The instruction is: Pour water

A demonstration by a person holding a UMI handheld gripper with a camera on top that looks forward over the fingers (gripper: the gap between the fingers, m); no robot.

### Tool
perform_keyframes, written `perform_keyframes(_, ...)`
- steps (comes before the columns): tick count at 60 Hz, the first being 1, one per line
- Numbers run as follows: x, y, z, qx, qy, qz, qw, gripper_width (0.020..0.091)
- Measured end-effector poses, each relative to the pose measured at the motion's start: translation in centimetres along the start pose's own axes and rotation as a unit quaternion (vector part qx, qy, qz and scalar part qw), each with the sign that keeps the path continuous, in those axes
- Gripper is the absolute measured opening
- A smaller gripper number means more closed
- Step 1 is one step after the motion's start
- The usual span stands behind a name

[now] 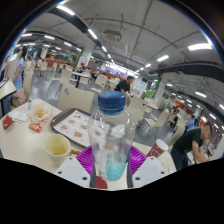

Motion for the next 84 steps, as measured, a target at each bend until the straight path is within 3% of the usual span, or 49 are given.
perform_keyframes(7,3.3,-1.2,0.9,-0.050,-0.070,0.019,0.996,0.0410)
perform_keyframes(23,9.6,-3.3,2.1,-0.080,-0.134,0.061,0.986,0.0425)
perform_keyframes(34,10.1,-3.0,1.8,-0.083,-0.160,0.043,0.983,0.0465)
perform_keyframes(42,10.3,-3.1,1.8,-0.085,-0.163,0.061,0.981,0.0582)
perform_keyframes(47,10.8,-2.7,1.8,-0.089,-0.166,0.101,0.977,0.0860)
perform_keyframes(50,11.0,-2.1,1.7,-0.083,-0.172,0.113,0.975,0.0829)
perform_keyframes(53,10.9,-0.9,1.8,-0.076,-0.174,0.129,0.973,0.0859)
perform_keyframes(68,9.0,9.0,3.2,-0.033,-0.152,0.182,0.971,0.0850)
perform_keyframes(84,6.5,18.0,6.8,-0.023,-0.157,0.204,0.966,0.0852)
Point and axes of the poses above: the point between the fingertips, and its own axes, seen from behind it with the camera up: z to the left, x down, y backward, against the way the camera looks, the point moved 10 cm from there along y, backward, against the way the camera looks, and after that the axes turned 2 degrees about x, right-handed, at the moved point
